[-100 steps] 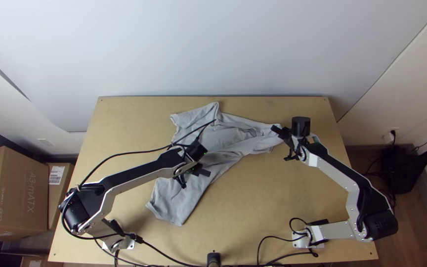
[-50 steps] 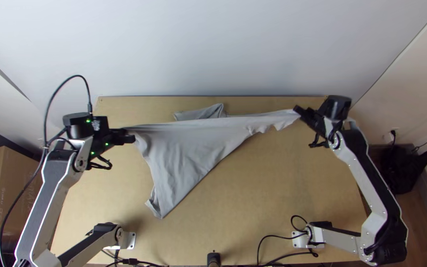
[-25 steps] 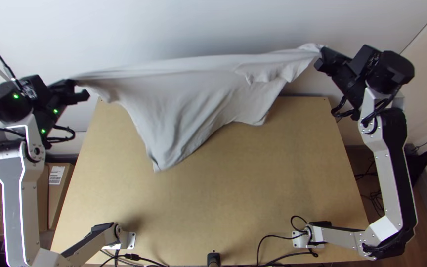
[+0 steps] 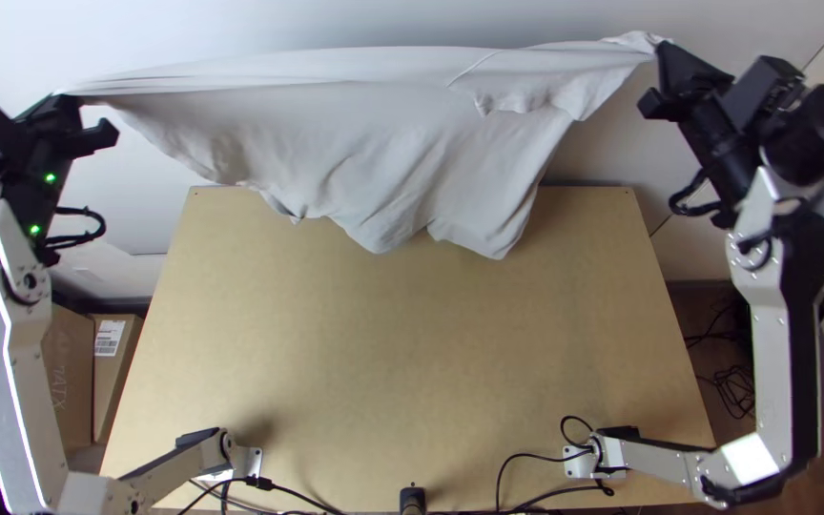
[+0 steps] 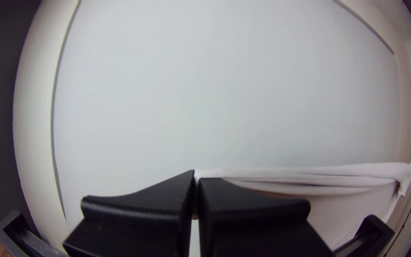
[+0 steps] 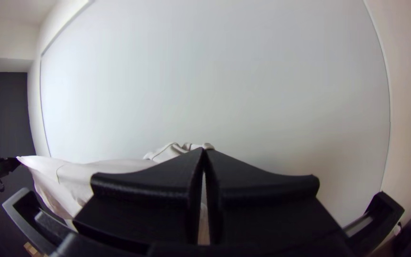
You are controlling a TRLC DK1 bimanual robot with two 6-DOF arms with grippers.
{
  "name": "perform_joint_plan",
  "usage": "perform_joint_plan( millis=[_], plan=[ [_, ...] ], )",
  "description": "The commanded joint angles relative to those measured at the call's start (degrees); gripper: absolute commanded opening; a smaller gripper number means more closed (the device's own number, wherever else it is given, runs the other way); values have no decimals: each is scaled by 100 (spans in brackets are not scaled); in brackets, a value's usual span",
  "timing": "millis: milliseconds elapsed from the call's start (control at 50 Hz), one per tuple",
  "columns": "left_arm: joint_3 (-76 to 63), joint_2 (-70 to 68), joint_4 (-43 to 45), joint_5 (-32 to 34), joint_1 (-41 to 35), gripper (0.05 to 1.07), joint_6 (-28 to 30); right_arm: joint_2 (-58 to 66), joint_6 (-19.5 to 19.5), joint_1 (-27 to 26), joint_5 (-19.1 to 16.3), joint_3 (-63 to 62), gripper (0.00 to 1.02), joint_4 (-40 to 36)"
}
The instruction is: Fold the t-shirt
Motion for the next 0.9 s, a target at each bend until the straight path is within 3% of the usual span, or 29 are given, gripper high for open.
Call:
perform_joint_plan(
  millis=[0, 180, 280, 400, 620, 760, 880],
  plan=[
    [239, -708, 12, -551, 425, 8, -297, -1099, -12, -42, 498, 168, 2, 167],
    [133, -1754, -647, -411, 354, 8, -816, -2066, -20, 353, 481, 248, 2, -422],
    [168, -2316, -1095, -384, -67, 8, -974, -2532, -12, 635, 454, 397, 2, -870],
    [168, -2835, -1649, -252, -340, 8, -1114, -2760, 278, 652, 235, 907, 2, -1661],
    [-69, -3318, -2352, -244, -560, 8, -1220, -2971, 437, 608, 85, 1214, 2, -2610],
    [-640, -3257, -2528, -261, -735, 8, -1475, -2989, 841, 591, 76, 687, 2, -2848],
    [-1985, -3494, -2554, -200, -981, 8, -1492, -3279, 1148, 617, 76, -798, 2, -2672]
  ],
)
